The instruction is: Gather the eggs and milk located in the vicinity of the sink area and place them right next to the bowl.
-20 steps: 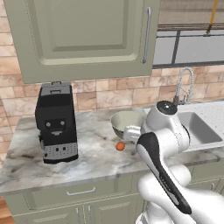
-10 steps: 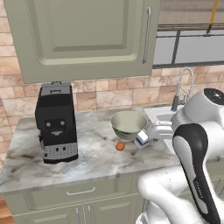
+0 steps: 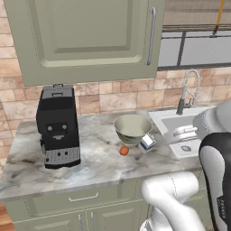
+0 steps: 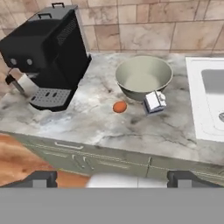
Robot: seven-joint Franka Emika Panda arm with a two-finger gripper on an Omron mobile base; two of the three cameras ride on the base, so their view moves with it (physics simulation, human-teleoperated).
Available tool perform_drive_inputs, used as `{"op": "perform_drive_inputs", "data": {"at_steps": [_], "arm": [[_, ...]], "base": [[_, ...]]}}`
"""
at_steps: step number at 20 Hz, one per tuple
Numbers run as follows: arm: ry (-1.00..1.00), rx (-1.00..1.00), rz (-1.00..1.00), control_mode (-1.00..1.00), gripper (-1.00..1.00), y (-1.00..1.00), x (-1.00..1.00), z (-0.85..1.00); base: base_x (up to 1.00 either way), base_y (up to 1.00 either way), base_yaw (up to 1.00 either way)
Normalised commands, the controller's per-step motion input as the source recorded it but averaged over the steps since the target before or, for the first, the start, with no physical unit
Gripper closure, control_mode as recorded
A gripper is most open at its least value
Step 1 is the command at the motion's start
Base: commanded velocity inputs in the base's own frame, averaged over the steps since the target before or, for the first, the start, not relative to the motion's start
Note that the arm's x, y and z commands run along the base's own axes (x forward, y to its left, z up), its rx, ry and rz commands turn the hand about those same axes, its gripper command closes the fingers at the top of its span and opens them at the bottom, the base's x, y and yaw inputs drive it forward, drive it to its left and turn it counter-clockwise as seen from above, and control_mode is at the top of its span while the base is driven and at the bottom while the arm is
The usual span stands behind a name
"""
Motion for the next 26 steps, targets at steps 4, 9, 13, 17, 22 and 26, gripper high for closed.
{"op": "perform_drive_inputs", "data": {"at_steps": [4,9,13,17,22,26], "arm": [[-0.46,0.0,0.16,-1.0,-1.0,0.0,-0.25,0.0],[-0.16,0.0,0.09,-1.0,-1.0,0.0,-0.06,0.0],[0.0,0.0,0.0,-1.0,-1.0,0.0,0.0,0.0],[0.0,0.0,0.0,-1.0,-1.0,-0.22,-0.14,-0.18],[-0.03,0.01,0.0,-1.0,-1.0,-0.51,-0.59,-0.17],[-0.05,0.0,0.0,-1.0,-1.0,-0.47,-0.76,-0.13]], "base": [[0.0,0.0,0.0],[0.0,0.0,0.0],[0.0,0.0,0.0],[0.0,0.0,0.0],[0.0,0.0,0.0],[0.0,0.0,0.0]]}}
